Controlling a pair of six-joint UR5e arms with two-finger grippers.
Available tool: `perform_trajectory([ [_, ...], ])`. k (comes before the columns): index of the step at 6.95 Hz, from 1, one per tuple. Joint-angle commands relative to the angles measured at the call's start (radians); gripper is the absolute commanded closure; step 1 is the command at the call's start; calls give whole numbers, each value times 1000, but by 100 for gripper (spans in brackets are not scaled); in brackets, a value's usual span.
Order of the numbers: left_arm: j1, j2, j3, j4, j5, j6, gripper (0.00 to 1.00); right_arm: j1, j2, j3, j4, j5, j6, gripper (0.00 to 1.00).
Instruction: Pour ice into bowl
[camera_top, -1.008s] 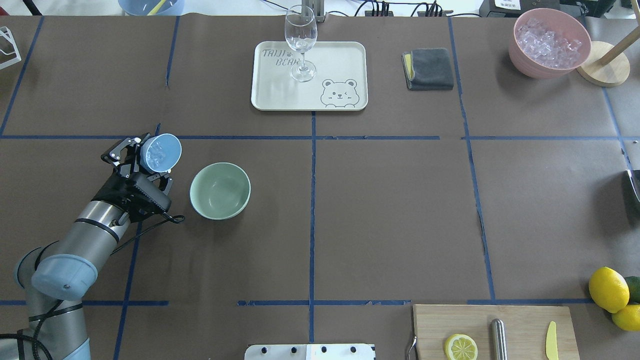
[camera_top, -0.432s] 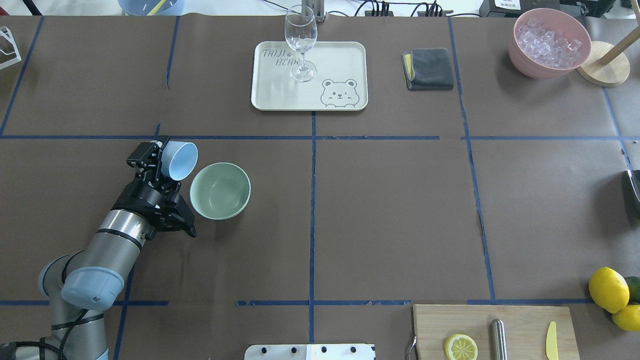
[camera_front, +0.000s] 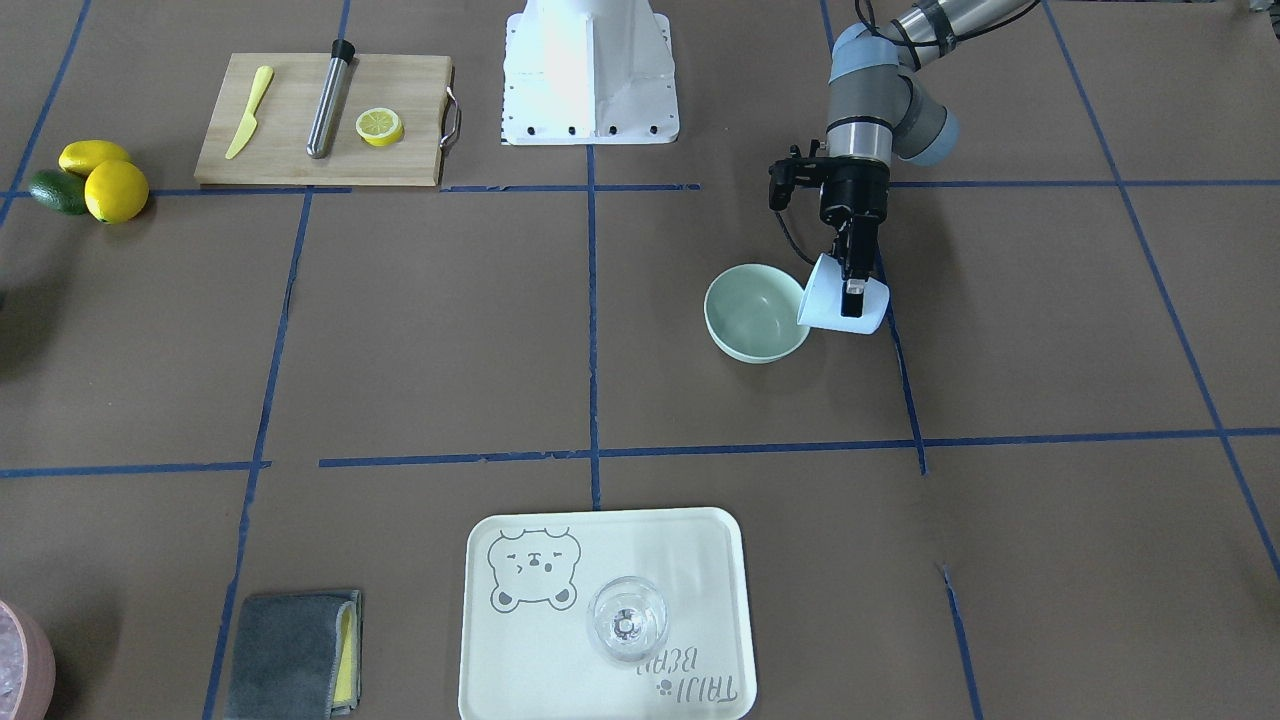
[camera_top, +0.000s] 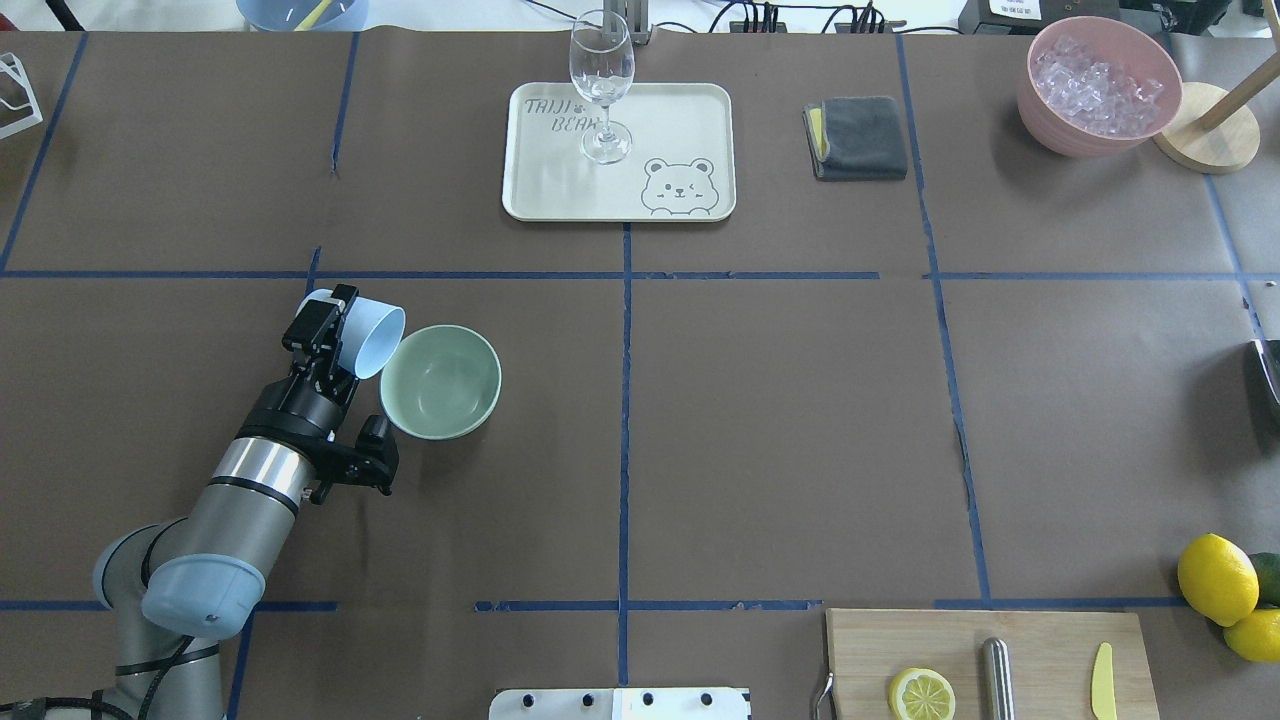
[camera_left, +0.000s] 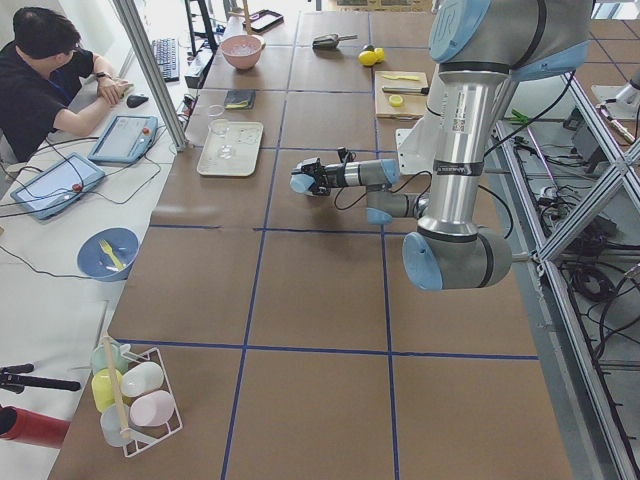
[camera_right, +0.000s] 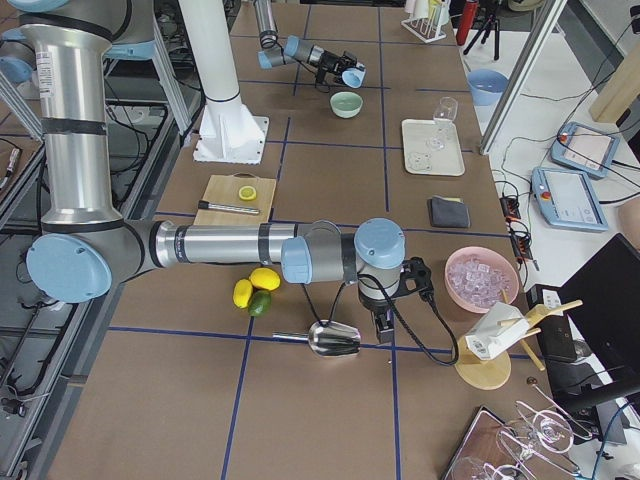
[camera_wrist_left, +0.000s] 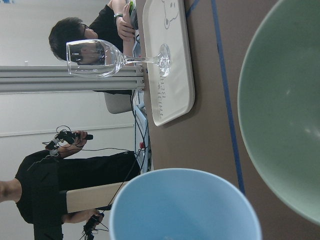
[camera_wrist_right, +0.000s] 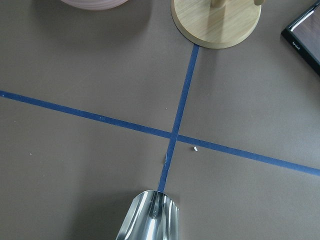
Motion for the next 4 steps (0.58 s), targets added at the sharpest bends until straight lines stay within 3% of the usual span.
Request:
perform_trajectory([
  [1, 12, -29, 25, 1, 24, 154, 100, 5, 0, 1, 0, 1, 0, 0],
  [4, 14, -38, 24, 0, 45, 351, 100, 14, -5, -1, 0, 1, -2, 0],
])
